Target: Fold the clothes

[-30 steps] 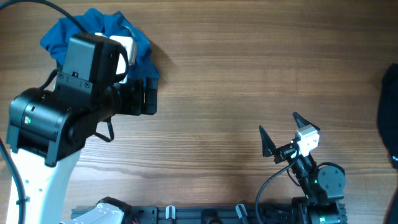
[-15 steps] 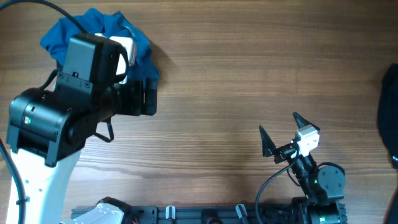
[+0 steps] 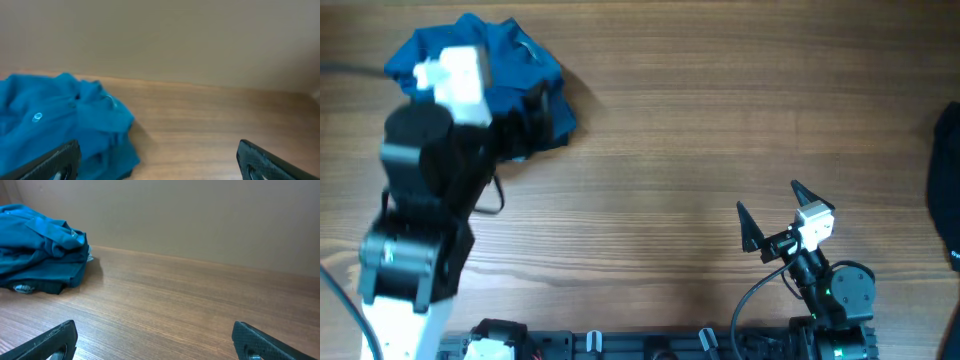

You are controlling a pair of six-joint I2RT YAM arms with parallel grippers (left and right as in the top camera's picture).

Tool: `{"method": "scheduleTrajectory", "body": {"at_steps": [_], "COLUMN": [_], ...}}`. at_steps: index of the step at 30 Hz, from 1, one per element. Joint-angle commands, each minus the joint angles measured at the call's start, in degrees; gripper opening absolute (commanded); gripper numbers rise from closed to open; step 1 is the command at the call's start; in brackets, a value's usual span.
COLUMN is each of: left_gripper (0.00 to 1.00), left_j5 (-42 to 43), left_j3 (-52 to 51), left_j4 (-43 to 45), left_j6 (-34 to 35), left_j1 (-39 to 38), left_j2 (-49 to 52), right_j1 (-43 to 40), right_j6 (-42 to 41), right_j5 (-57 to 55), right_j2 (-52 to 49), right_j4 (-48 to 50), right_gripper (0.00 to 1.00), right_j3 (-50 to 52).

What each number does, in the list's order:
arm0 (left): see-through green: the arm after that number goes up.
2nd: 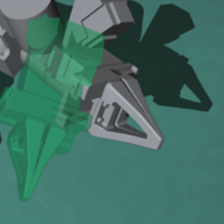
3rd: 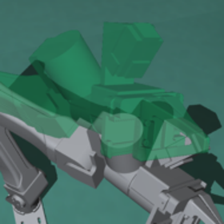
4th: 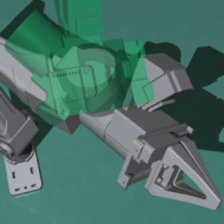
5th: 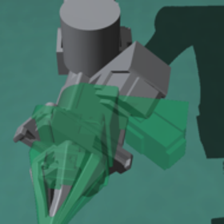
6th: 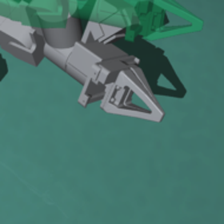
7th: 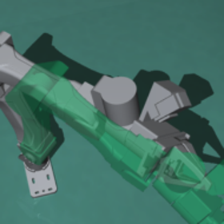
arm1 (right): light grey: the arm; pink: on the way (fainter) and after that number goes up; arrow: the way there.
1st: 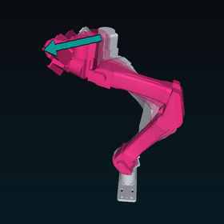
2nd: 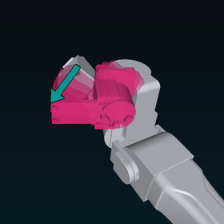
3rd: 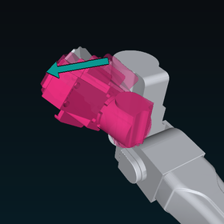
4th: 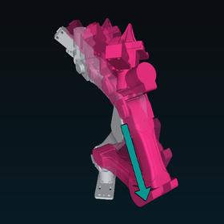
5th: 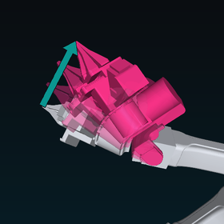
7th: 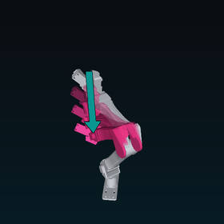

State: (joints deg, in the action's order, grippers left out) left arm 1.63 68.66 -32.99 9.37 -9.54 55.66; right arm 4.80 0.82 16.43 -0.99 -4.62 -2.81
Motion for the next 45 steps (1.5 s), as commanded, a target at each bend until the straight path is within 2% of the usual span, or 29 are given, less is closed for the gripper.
{"method": "scheduleTrajectory", "body": {"at_steps": [1,10,15,20,23,45], "left_gripper": [1.00,1.00,1.00,1.00,1.00,1.00], "left_j5": [3.45,3.48,3.45,3.23,3.30,2.60], "left_j3": [-12.57,-41.35,-51.74,-61.92,-67.69,-68.32], "left_j4": [3.93,17.44,22.14,25.35,28.68,28.98], "left_j6": [0.11,0.15,0.13,0.13,0.15,0.11], "left_j1": [3.98,10.49,11.15,11.32,11.30,11.17], "left_j2": [-10.12,-36.06,-46.62,-55.67,-55.52,-55.49], "right_j1": [0.11,0.11,0.11,0.11,0.11,0.11], "right_j6": [-0.96,-0.94,-0.92,-0.94,-0.94,-0.94], "right_j5": [-0.13,-0.13,-0.13,-0.13,-0.13,-0.13], "right_j2": [0.72,0.72,0.72,0.72,0.72,0.72], "right_j4": [0.28,0.28,0.28,0.28,0.28,0.28], "right_gripper": [0.99,0.99,1.00,1.00,1.00,1.00], "right_j3": [0.07,0.07,0.07,0.07,0.07,0.07]}}
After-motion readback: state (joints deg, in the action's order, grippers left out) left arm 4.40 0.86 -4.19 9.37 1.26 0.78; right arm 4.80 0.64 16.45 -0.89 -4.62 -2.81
